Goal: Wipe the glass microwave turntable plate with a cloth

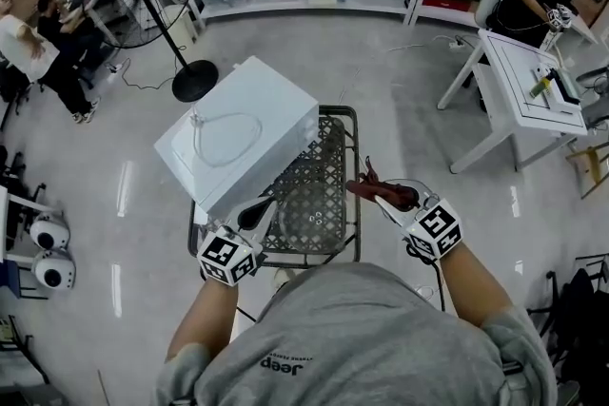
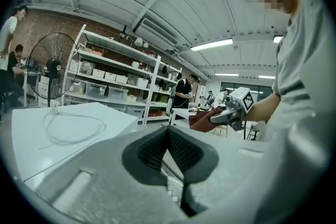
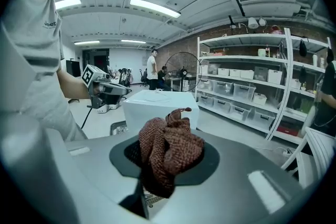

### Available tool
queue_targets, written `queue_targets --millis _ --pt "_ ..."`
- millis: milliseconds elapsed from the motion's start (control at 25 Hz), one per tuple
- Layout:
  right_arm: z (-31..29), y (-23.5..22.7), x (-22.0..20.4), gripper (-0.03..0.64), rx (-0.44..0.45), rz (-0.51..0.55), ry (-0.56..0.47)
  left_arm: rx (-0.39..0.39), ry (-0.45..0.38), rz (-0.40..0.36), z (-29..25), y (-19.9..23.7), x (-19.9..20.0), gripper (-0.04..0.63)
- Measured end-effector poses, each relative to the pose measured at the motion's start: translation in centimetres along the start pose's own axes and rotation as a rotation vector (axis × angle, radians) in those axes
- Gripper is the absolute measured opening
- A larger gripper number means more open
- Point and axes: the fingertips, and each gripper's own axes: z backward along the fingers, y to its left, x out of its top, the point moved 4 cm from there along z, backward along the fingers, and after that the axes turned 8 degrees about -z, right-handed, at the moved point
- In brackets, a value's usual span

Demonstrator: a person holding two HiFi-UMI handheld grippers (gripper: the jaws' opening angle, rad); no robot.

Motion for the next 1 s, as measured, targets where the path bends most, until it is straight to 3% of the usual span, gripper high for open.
queue_targets --millis 1000 --pt "0.24 0.17 0.05 0.104 -0.016 0.008 -0.005 -0.038 -0.031 0.028 0.31 -0.88 1.0 -0.002"
